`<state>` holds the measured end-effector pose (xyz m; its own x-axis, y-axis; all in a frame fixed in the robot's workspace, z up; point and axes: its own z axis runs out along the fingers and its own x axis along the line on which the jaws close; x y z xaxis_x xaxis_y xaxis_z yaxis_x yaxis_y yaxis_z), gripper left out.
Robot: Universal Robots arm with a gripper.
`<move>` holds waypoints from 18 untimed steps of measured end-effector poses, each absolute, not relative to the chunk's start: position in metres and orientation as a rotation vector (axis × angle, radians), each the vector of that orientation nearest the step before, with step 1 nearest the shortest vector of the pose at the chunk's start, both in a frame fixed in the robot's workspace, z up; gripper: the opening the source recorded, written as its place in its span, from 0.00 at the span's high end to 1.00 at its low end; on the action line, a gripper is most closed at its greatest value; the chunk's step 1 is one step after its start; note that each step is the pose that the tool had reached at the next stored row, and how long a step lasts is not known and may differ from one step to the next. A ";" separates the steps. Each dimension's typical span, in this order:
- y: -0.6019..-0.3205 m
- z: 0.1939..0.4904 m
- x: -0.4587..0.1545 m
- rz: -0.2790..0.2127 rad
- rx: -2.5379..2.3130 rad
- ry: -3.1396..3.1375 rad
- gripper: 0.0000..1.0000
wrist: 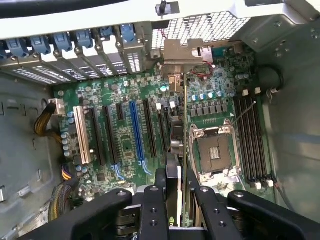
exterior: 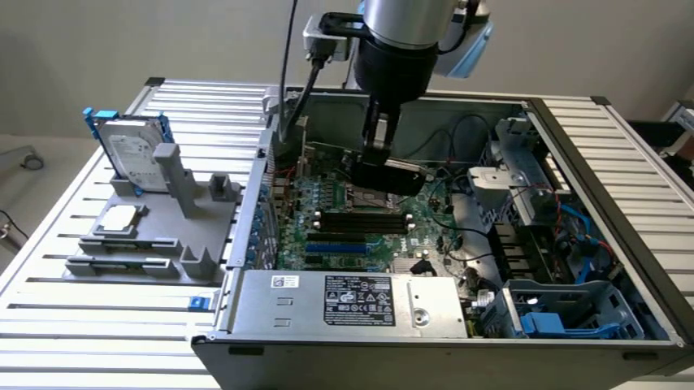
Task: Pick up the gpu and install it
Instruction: 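Insert the gpu into the slot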
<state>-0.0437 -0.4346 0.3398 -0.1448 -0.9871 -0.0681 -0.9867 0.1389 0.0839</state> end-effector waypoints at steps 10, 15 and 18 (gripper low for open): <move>-0.441 0.334 -0.044 -0.169 2.136 -2.288 0.73; -0.445 0.331 -0.044 -0.169 2.159 -2.264 0.73; -0.447 0.329 -0.045 -0.169 2.168 -2.255 0.73</move>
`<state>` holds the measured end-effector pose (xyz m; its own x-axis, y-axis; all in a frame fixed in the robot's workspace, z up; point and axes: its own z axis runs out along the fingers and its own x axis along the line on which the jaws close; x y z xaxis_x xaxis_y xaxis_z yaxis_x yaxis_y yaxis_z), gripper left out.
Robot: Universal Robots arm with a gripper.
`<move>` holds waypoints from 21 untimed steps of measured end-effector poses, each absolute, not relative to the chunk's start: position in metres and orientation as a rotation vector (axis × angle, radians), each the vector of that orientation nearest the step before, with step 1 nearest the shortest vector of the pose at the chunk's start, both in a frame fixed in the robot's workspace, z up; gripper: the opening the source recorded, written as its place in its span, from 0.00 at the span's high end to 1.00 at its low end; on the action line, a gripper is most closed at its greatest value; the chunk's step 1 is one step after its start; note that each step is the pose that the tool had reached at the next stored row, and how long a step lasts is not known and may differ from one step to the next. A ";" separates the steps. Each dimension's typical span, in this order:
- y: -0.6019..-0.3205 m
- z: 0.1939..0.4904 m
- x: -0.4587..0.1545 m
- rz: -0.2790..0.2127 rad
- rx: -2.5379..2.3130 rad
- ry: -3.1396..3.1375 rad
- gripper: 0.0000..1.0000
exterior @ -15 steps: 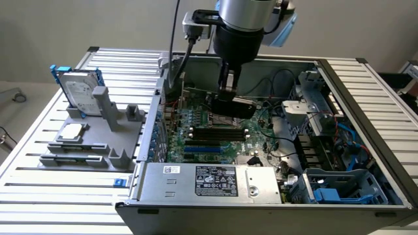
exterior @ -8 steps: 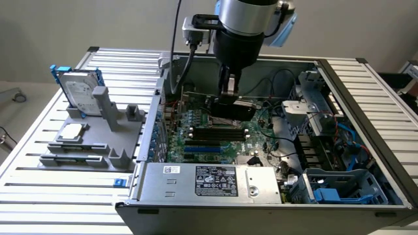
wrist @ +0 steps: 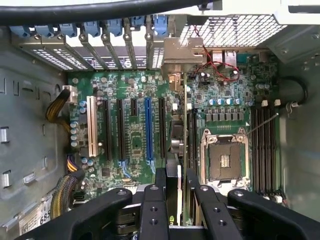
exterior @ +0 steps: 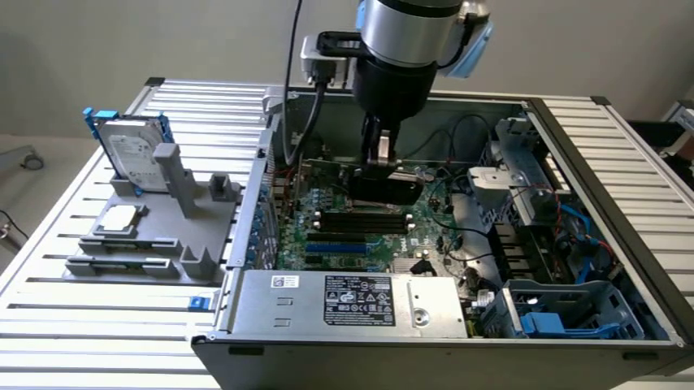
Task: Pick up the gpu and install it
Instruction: 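Insert the gpu into the slot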
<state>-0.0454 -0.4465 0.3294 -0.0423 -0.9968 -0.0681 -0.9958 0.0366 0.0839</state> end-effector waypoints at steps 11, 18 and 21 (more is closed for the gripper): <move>-0.454 0.325 -0.050 -0.168 2.191 -2.231 0.73; -0.460 0.325 -0.054 -0.163 2.191 -2.225 0.73; -0.463 0.325 -0.056 -0.156 2.189 -2.223 0.73</move>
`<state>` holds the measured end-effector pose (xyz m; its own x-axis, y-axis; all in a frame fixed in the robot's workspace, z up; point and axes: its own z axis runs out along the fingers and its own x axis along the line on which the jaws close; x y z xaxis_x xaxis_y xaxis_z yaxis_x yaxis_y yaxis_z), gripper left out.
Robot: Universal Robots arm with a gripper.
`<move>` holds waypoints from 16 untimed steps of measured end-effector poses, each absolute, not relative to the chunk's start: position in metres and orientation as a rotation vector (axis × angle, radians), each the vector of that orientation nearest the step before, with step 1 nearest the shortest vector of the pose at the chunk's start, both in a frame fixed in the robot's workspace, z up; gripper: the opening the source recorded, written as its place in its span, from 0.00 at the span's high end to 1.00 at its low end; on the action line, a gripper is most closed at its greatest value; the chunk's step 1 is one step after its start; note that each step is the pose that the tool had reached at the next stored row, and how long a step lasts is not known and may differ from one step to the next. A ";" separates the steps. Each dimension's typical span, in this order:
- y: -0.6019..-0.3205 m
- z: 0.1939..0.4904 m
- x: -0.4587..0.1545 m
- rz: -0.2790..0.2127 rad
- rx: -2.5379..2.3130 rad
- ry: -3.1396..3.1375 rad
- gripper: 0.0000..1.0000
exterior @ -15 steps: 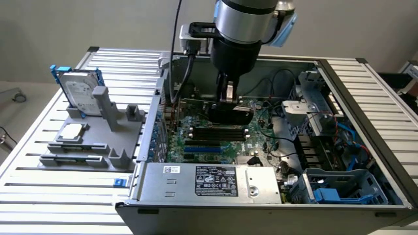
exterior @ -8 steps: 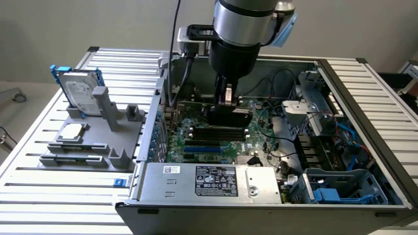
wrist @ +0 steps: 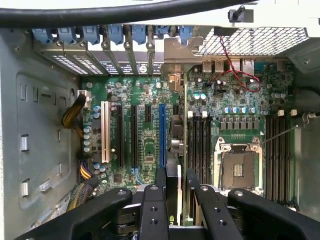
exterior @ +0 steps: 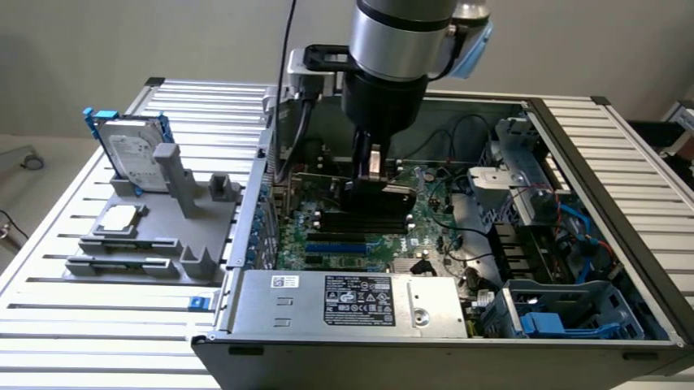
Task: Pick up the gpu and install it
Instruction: 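Insert the gpu into the slot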
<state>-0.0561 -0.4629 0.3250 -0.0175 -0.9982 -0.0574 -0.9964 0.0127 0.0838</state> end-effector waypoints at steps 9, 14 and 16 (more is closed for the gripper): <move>-0.467 0.325 -0.061 -0.105 2.197 -2.217 0.73; -0.467 0.322 -0.071 -0.054 2.220 -2.233 0.73; -0.467 0.319 -0.077 -0.048 2.223 -2.234 0.73</move>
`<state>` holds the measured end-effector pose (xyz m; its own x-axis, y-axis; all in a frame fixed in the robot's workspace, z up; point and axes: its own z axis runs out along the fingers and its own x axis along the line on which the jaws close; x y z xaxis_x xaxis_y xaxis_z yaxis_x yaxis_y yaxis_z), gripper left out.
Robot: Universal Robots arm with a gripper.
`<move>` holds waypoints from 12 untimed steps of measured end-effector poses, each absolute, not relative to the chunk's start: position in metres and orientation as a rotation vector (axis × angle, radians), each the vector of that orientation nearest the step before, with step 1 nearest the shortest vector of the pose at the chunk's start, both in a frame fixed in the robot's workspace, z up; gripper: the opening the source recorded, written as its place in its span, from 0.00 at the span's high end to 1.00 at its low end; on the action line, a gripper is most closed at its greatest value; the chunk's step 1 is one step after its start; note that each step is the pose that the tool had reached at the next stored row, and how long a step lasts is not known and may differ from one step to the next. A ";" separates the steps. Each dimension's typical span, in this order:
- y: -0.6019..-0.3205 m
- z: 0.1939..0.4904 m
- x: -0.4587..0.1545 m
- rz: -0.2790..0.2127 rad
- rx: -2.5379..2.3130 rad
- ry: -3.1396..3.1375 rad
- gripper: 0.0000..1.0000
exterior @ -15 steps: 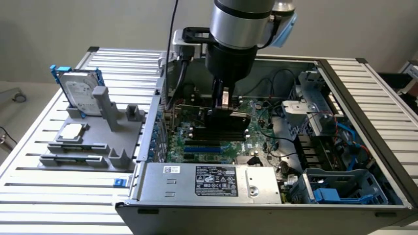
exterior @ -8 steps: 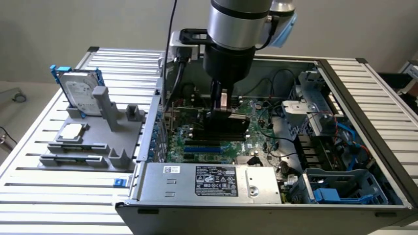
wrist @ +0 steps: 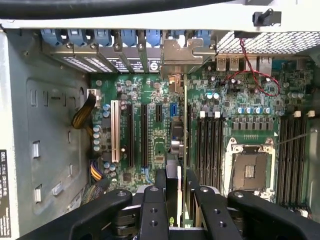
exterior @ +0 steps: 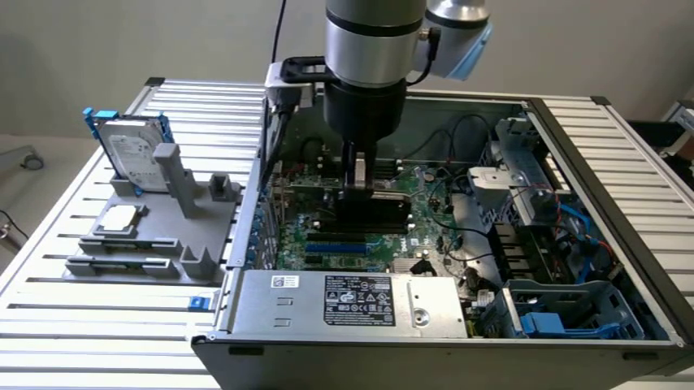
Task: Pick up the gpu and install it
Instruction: 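Insert the gpu into the slot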
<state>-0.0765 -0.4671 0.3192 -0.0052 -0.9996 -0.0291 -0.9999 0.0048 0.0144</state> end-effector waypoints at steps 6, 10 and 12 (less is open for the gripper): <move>-0.467 0.311 -0.080 0.025 -2.200 2.206 0.73; -0.467 0.304 -0.086 0.021 -2.199 2.204 0.73; -0.467 0.302 -0.088 0.021 -2.200 2.204 0.73</move>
<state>-0.0875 -0.4671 0.3022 -0.0017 -0.9996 -0.0292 -0.9999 0.0020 -0.0103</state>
